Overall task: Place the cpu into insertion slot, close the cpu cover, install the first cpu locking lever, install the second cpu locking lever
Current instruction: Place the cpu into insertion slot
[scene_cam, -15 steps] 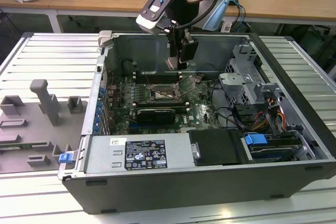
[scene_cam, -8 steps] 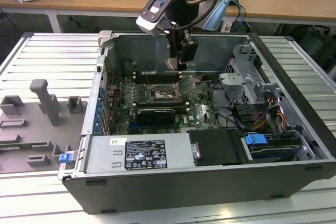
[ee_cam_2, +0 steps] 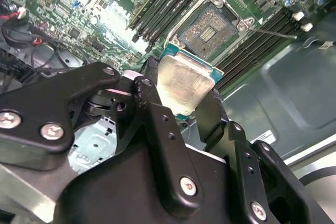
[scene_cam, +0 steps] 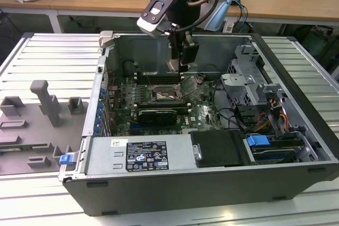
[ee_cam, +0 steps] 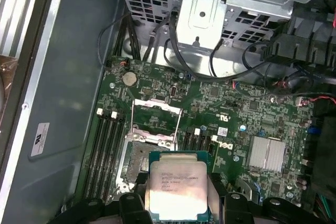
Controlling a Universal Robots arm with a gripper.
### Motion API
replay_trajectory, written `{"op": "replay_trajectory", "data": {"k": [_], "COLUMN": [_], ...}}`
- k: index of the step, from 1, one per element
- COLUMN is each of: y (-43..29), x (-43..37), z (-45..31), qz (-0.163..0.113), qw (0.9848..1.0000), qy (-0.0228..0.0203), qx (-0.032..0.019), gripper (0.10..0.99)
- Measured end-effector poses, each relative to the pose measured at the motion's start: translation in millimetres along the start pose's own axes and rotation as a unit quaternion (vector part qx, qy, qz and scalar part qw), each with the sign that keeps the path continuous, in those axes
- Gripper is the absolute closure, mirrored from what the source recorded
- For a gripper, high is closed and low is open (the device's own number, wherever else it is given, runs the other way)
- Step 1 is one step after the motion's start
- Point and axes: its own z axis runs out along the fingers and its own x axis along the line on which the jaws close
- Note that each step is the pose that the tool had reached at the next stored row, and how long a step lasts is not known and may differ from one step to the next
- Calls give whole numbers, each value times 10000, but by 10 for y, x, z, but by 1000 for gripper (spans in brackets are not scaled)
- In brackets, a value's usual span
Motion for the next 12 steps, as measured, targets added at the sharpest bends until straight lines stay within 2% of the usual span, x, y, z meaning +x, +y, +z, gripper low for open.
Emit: {"op": "replay_trajectory", "data": {"k": [4, 6, 12], "y": [-1, -3, -5], "x": [0, -1, -1], "z": [17, 32, 58], "qz": [376, 574, 876], "qw": [9993, 9983, 9961], "qy": [-34, -51, -77], "qx": [-7, -11, -17], "gripper": [561, 561, 561]}}
